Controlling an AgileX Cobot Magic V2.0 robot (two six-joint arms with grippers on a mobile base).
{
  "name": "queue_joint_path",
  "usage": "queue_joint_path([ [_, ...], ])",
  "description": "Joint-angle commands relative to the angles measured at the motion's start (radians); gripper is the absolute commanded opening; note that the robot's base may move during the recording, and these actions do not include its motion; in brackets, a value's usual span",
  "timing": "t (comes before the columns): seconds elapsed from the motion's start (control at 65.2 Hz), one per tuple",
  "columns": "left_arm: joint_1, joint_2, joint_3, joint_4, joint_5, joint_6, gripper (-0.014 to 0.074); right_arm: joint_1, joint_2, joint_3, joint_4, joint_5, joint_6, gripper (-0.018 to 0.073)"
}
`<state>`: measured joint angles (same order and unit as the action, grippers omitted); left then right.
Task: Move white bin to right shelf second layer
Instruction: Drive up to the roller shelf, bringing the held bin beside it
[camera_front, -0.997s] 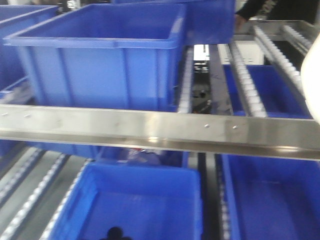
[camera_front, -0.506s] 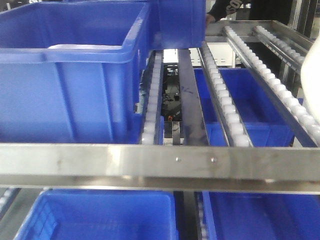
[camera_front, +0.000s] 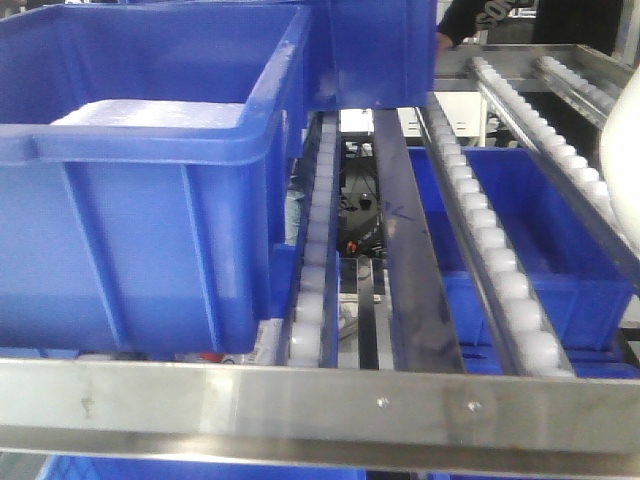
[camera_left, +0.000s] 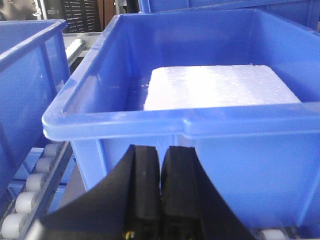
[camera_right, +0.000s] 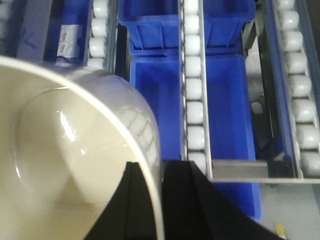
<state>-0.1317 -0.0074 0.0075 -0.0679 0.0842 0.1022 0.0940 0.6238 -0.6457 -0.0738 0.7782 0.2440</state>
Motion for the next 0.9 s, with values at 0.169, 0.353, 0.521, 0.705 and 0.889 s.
queue_joint_path([
  [0.169,-0.004,-0.016,0.037,-0.006,-0.084,-0.003,0.0085,-0.005,0.003,-0.031,-0.005,-0.086,0.002,0.0048],
  [0.353,-0.004,-0.016,0.037,-0.006,-0.084,-0.003,0.0085,-0.005,0.004,-0.031,-0.005,-0.086,0.002,0.0048],
  [0.521,-0.004,-0.016,0.037,-0.006,-0.084,-0.003,0.0085,-0.005,0.004,-0.031,-0.005,-0.086,0.002,0.0048],
  [0.705,-0.004,-0.016,0.037,-0.006,-0.084,-0.003,0.0085,-0.005,0.004,-0.031,-0.005,-0.086,0.002,0.0048],
  [0.889,-0.004,-0.016,0.037,-0.006,-0.084,-0.003,0.0085,-0.005,0.004,-0.031,-0.005,-0.086,0.002,0.0048],
])
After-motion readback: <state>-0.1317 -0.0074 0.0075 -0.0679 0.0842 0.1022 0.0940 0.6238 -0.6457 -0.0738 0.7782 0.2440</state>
